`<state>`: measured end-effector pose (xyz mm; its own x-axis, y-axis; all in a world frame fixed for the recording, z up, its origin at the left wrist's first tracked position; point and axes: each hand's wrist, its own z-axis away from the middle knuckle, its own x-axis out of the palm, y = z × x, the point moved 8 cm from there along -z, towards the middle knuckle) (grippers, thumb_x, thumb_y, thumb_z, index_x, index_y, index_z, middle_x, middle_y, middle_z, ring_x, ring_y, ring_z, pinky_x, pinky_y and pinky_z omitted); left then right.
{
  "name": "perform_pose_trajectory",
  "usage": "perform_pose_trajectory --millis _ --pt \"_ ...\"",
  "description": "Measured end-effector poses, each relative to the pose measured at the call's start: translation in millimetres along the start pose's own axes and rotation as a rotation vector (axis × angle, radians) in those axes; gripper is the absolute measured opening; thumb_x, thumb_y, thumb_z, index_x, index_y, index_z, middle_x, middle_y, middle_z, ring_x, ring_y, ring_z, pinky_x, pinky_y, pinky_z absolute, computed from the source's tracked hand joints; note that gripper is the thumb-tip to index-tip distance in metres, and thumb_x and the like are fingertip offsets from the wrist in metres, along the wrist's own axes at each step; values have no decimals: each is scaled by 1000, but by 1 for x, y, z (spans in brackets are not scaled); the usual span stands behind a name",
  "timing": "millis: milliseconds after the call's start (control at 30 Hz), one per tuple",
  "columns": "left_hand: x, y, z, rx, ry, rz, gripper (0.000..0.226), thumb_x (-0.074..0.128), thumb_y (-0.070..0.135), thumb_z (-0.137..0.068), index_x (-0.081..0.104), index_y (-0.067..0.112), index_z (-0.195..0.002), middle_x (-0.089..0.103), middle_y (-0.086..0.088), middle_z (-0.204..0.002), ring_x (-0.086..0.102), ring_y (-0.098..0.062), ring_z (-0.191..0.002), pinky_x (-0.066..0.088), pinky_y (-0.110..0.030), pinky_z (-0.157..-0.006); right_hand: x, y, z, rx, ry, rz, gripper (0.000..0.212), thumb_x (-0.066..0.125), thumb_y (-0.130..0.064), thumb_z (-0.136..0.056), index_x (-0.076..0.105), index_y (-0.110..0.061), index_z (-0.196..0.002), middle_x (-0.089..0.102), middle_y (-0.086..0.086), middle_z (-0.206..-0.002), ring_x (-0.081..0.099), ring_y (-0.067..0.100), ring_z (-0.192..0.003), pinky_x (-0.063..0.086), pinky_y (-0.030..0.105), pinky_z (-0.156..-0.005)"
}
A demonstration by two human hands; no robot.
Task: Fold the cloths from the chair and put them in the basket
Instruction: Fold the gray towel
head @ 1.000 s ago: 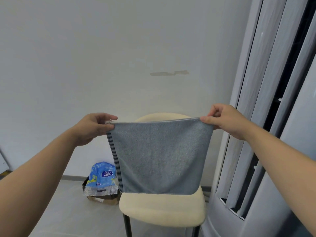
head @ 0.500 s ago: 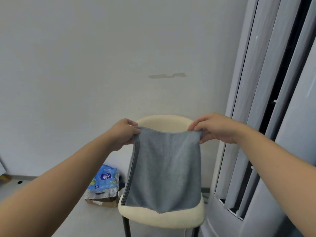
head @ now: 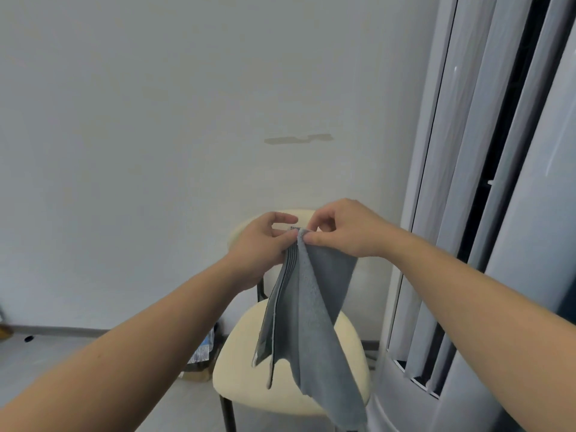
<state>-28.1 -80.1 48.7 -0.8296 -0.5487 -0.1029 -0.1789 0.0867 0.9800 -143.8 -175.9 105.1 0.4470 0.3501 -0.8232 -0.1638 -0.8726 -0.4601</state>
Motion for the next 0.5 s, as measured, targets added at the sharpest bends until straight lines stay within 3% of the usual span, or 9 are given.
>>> perform_pose_trajectory --millis 67,133,200,267,367,433,500 --pt "6 -2 0 -13 -24 59 26 60 14 -103 56 11 -128 75 -3 -80 69 -15 -71 57 -37 -74 4 2 -1 -1 15 33 16 76 -47 -85 73 -32 -80 60 -15 -69 53 1 -63 40 16 -61" --pt "11 -3 1 -18 -39 95 27 57 17 -104 54 9 -130 72 5 -70 65 -9 -60 54 -31 -68 6 5 -1 3 33 24 16 78 -44 -85 71 -31 -81 66 -13 -75 56 -2 -67 40 14 -64" --pt "13 -1 3 4 -59 78 34 65 25 -100 54 12 -130 75 4 -76 65 -9 -61 55 -31 -69 6 9 -1 18 61 -6 17 81 -41 -83 70 -29 -80 67 -13 -76 57 -4 -66 41 12 -63" --pt "12 0 3 52 -86 -24 49 79 26 -88 54 19 -129 79 -6 -94 73 -19 -81 57 -44 -85 5 13 -2 37 82 -35 16 82 -38 -81 71 -28 -78 68 -12 -75 58 -6 -67 42 12 -64" --pt "11 -5 2 73 -158 -43 57 77 6 -81 54 18 -132 77 -15 -106 73 -33 -105 54 -49 -98 3 17 0 49 82 -71 20 86 -42 -75 73 -27 -75 71 -10 -75 62 -2 -70 47 15 -66" --pt "8 -7 -1 66 -185 -26 55 71 -6 -85 53 15 -133 77 -17 -106 73 -33 -103 55 -48 -96 2 20 3 73 45 -73 24 86 -48 -75 74 -27 -77 72 -10 -76 63 -1 -71 48 16 -66" --pt "3 -5 -4 72 -171 -24 50 63 -14 -90 54 12 -132 77 -16 -101 73 -28 -95 55 -44 -89 12 26 8 109 -114 17 27 81 -53 -79 75 -27 -80 72 -10 -78 65 3 -73 50 20 -67"
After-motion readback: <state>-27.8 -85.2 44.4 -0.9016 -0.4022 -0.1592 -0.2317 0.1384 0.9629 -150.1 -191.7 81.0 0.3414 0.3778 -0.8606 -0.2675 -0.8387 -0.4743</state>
